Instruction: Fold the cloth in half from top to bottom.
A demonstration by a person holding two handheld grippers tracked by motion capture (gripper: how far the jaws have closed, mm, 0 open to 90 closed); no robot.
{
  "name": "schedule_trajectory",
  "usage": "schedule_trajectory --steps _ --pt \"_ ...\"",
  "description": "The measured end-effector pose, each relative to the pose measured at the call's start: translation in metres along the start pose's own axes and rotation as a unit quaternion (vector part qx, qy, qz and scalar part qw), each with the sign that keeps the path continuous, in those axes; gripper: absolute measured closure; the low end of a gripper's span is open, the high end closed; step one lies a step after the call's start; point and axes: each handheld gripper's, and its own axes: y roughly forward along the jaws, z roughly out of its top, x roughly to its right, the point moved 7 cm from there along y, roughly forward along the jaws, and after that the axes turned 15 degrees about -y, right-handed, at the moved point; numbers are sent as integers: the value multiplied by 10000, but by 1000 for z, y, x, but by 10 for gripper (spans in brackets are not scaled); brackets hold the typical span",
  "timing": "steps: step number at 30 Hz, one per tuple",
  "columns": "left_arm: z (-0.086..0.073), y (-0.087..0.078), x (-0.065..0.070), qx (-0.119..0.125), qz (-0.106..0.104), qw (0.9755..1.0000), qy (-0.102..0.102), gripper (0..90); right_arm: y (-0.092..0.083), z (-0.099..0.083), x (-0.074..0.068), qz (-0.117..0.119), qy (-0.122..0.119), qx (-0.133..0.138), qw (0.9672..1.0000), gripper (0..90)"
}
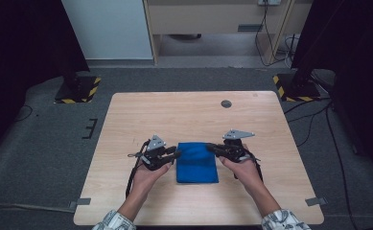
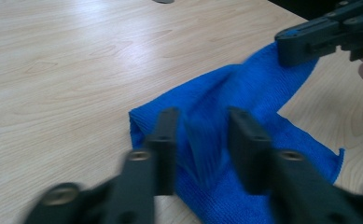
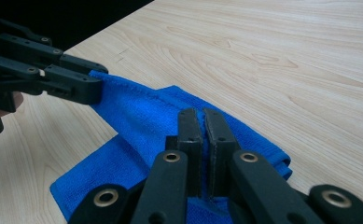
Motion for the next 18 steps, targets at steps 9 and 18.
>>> schedule_trajectory --steps 9,18 --pt "7 -6 2 256 -178 9992 -237 341 -2 0 -5 67 -50 -21 10000 873" --pt "10 -11 -21 372 98 9982 -467 330 -4 2 -14 154 -89 8 9998 873"
